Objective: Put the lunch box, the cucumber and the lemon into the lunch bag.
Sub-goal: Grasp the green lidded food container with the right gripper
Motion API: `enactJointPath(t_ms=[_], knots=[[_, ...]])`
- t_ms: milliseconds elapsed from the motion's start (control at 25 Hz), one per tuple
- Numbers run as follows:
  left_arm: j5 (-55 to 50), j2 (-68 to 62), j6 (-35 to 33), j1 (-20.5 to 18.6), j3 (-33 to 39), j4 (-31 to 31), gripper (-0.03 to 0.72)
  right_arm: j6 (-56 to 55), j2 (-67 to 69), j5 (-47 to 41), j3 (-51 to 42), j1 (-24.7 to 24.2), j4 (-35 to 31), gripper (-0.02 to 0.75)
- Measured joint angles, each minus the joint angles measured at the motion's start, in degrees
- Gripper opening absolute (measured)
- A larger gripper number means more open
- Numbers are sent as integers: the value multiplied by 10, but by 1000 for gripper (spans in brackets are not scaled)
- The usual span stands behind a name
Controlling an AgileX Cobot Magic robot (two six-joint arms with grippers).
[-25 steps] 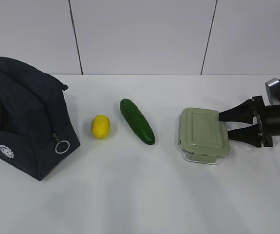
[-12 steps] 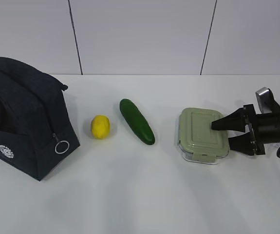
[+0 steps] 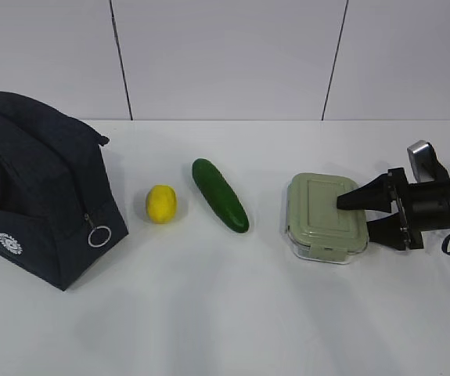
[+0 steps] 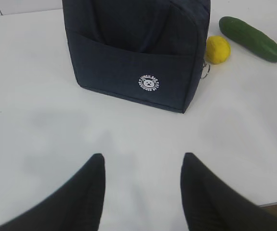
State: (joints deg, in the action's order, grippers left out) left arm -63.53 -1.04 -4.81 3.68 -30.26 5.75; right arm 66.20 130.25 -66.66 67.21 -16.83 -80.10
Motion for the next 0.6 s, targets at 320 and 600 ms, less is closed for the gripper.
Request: enactJointPath(t_ms=[320, 600], knots=[[0, 0, 0, 0, 0, 0, 372, -5, 0, 0, 0, 1, 0, 564], [0, 0, 0, 0, 0, 0, 379, -5, 0, 0, 0, 1, 0, 551]])
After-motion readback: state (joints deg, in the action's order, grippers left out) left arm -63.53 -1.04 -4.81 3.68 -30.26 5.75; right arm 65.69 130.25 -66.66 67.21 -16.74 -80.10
